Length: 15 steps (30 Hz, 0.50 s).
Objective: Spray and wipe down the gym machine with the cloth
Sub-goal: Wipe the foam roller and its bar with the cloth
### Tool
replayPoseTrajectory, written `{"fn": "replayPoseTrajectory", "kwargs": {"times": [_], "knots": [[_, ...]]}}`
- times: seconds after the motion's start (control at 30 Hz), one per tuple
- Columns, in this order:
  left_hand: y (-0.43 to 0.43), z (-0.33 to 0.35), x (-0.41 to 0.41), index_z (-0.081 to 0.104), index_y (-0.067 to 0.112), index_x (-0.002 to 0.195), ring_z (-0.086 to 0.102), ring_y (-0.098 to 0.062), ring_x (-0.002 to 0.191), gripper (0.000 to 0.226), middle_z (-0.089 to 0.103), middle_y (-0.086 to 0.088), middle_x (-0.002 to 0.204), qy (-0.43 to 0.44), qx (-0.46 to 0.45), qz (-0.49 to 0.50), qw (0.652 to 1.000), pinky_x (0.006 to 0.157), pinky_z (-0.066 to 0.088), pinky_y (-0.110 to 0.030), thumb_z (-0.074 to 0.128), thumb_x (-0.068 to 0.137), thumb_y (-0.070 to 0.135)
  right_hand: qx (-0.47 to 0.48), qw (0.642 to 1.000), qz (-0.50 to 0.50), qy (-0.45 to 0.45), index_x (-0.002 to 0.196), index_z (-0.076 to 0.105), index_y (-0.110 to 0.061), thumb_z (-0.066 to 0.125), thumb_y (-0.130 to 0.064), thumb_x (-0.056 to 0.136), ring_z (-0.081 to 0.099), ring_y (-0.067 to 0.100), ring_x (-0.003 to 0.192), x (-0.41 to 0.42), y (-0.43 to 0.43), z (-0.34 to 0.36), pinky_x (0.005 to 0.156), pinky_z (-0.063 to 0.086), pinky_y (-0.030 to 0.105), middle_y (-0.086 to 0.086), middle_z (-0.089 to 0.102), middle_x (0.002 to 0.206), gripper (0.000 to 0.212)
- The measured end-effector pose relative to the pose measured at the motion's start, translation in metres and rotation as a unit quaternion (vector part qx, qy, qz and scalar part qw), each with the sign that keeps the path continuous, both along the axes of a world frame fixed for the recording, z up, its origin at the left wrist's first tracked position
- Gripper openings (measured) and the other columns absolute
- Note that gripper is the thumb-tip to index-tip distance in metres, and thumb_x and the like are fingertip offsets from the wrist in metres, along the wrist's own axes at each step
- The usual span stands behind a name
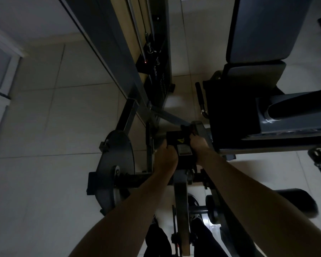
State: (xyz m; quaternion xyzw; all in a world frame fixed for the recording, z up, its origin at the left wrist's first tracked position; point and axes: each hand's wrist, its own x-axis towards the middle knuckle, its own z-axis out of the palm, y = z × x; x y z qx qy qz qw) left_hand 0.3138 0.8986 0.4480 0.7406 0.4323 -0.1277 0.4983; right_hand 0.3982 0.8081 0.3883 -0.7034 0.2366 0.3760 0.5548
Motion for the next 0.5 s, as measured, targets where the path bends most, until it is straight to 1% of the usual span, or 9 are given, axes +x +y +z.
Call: {"fn": "replayPoseTrajectory", "kwargs": {"times": [0.1,0.13,0.17,0.23,0.3,0.33,0.4,0.47,0.5], "knots": [[-0.003,0.002,0.000,0.040,0.013,0.153,0.046,-0.029,0.135,0.046,0.048,-0.013,0.151,-0.005,0.010,0.001,1.000,0.093,0.034,-0.022,0.031,0.108,0.014,0.040,0.996,-0.070,0.035,0.109,0.065,-0.009,0.051,-0.043,0.102,0.066,0.031,0.086,0.004,0.007,-0.014,0.080,0.054,0.043,0.013,0.066,0.099,0.037],[-0.003,0.002,0.000,0.040,0.013,0.153,0.047,-0.029,0.135,0.046,0.049,-0.014,0.150,-0.007,0.010,-0.001,1.000,0.088,0.032,-0.020,0.031,0.108,0.014,0.045,0.995,-0.079,0.031,0.104,0.066,-0.010,0.052,-0.044,0.101,0.066,0.034,0.090,0.007,0.009,-0.019,0.082,0.054,0.046,0.015,0.065,0.097,0.037],[-0.003,0.002,0.000,0.040,0.014,0.153,0.047,-0.029,0.134,0.046,0.049,-0.014,0.150,-0.006,0.007,-0.001,1.000,0.085,0.029,-0.019,0.030,0.108,0.014,0.037,0.996,-0.076,0.033,0.105,0.066,-0.009,0.051,-0.044,0.101,0.067,0.037,0.094,0.010,0.011,-0.022,0.085,0.054,0.048,0.016,0.064,0.098,0.038],[-0.002,0.001,-0.001,0.041,0.013,0.152,0.048,-0.030,0.132,0.045,0.050,-0.015,0.149,0.000,0.008,-0.004,1.000,0.085,0.029,-0.020,0.030,0.108,0.014,0.021,0.997,-0.070,0.030,0.107,0.066,-0.008,0.050,-0.041,0.102,0.066,0.037,0.097,0.011,0.013,-0.021,0.087,0.053,0.048,0.017,0.063,0.098,0.038],[0.000,-0.001,0.000,0.038,0.014,0.154,0.047,-0.030,0.134,0.047,0.047,-0.014,0.151,0.002,0.005,-0.003,1.000,0.093,0.035,-0.024,0.029,0.108,0.016,0.022,0.998,-0.056,0.022,0.096,0.065,-0.010,0.048,-0.034,0.103,0.064,0.034,0.090,0.006,0.009,-0.012,0.083,0.053,0.046,0.017,0.063,0.096,0.030],[0.001,-0.003,0.000,0.035,0.015,0.155,0.045,-0.030,0.137,0.048,0.044,-0.013,0.154,0.006,0.003,-0.002,1.000,0.100,0.037,-0.028,0.029,0.108,0.017,0.028,0.999,-0.039,0.013,0.096,0.063,-0.010,0.047,-0.031,0.103,0.063,0.033,0.089,0.001,0.008,-0.006,0.083,0.052,0.045,0.017,0.063,0.097,0.028],[0.002,-0.006,0.001,0.032,0.014,0.157,0.043,-0.031,0.140,0.049,0.041,-0.013,0.157,0.015,-0.007,-0.004,1.000,0.110,0.036,-0.033,0.028,0.109,0.019,0.026,0.999,0.008,-0.024,0.115,0.061,-0.009,0.046,-0.025,0.103,0.062,0.029,0.094,-0.010,0.001,0.006,0.091,0.050,0.045,0.012,0.063,0.110,0.025],[0.002,-0.010,0.000,0.037,0.011,0.155,0.048,-0.033,0.134,0.047,0.048,-0.016,0.151,0.002,-0.004,-0.014,1.000,0.105,0.039,-0.033,0.029,0.109,0.018,0.018,0.994,0.065,-0.085,0.134,0.055,-0.012,0.048,-0.018,0.101,0.059,0.019,0.104,-0.024,-0.004,0.027,0.101,0.047,0.042,0.003,0.060,0.120,0.034],[0.002,-0.012,-0.001,0.042,0.009,0.151,0.052,-0.034,0.129,0.045,0.052,-0.017,0.146,-0.003,-0.001,-0.019,1.000,0.099,0.040,-0.033,0.030,0.109,0.018,0.005,0.987,0.107,-0.117,0.135,0.056,-0.012,0.049,-0.013,0.100,0.058,0.019,0.110,-0.030,-0.004,0.035,0.102,0.046,0.041,0.004,0.060,0.123,0.036]]}}
